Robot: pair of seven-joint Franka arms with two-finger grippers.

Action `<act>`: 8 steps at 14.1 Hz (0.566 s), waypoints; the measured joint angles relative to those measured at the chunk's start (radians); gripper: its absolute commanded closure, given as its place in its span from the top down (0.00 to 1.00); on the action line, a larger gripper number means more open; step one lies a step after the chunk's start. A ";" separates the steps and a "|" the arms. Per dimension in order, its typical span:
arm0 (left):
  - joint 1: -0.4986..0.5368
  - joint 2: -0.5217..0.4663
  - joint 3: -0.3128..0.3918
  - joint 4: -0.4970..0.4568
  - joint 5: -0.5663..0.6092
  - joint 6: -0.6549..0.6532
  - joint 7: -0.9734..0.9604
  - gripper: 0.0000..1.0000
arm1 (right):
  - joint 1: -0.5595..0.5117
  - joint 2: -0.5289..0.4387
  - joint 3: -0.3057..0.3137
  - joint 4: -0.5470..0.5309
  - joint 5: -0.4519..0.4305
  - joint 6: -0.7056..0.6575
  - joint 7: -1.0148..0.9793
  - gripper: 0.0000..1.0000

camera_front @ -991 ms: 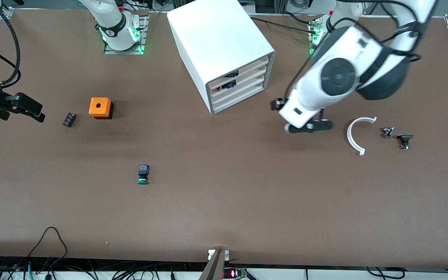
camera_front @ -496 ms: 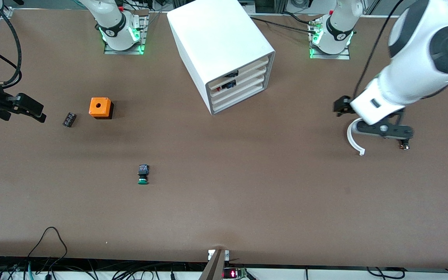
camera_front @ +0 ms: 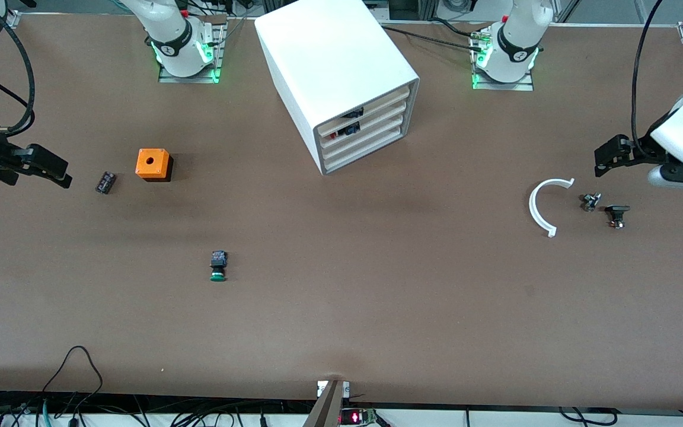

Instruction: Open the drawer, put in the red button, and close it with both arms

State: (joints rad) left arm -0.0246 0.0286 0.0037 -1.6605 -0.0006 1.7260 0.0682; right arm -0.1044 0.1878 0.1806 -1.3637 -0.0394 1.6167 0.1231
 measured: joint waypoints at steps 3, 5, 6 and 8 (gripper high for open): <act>-0.017 -0.015 0.013 -0.031 -0.019 -0.002 0.000 1.00 | 0.000 0.000 0.000 0.000 0.000 0.000 0.000 1.00; -0.021 -0.016 0.013 -0.030 -0.019 -0.041 -0.001 1.00 | 0.000 0.000 0.000 0.001 0.000 0.000 0.000 1.00; -0.021 -0.017 0.013 -0.030 -0.019 -0.047 -0.001 1.00 | 0.000 0.000 0.001 0.001 0.000 0.000 0.000 1.00; -0.022 -0.018 0.013 -0.029 -0.016 -0.047 -0.001 1.00 | 0.000 0.000 0.001 0.001 0.000 0.000 0.000 1.00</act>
State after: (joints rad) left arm -0.0462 0.0103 0.0171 -1.6895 -0.0164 1.6789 0.0677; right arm -0.1045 0.1880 0.1812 -1.3630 -0.0394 1.6168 0.1231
